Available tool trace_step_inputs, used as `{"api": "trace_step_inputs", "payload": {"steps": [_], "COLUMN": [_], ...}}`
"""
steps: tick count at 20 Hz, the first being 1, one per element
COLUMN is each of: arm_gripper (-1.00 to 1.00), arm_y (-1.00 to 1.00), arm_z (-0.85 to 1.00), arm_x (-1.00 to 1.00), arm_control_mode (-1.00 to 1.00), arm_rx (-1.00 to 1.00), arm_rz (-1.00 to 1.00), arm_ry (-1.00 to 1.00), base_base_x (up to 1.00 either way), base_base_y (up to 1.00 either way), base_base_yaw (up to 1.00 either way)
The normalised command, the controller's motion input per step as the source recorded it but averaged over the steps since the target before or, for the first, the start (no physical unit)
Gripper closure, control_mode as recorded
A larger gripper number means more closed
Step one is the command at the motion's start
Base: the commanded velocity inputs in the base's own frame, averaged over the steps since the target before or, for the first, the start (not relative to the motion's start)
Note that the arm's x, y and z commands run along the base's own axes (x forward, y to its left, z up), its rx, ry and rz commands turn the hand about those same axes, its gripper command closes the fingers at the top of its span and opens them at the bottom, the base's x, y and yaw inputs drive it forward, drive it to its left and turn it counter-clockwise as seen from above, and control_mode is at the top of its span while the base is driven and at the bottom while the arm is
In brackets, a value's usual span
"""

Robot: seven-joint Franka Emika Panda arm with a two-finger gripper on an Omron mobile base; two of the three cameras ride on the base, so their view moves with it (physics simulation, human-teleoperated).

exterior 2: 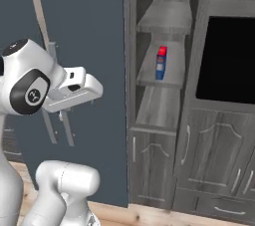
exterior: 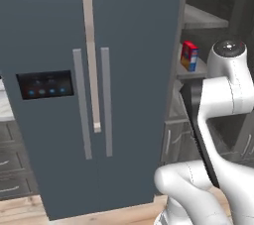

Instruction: Pick the boxed food and cereal from the counter and place them in the cabinets closest to them.

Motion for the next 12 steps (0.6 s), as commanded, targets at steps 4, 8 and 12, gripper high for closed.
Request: {"api": "trace_step_inputs", "payload": {"steps": [4, 8, 12], "arm_gripper": [-1.00, -1.00, -1.00], "arm_y": [0.00, 0.00, 0.00], "arm_z": [0.00, 0.00, 0.00], "arm_x": [0.00, 0.00, 0.00], "arm_control_mode": [1.00, 1.00, 1.00], "arm_rx": [0.00, 0.00, 0.00], "arm_rz": [0.00, 0.00, 0.00], "arm_ry": [0.00, 0.00, 0.00], "base_base_x": [0.00, 0.00, 0.00], "base_base_y": [0.49, 0.50, 0.50], "base_base_yaw": [0.00, 0.00, 0.00]}}
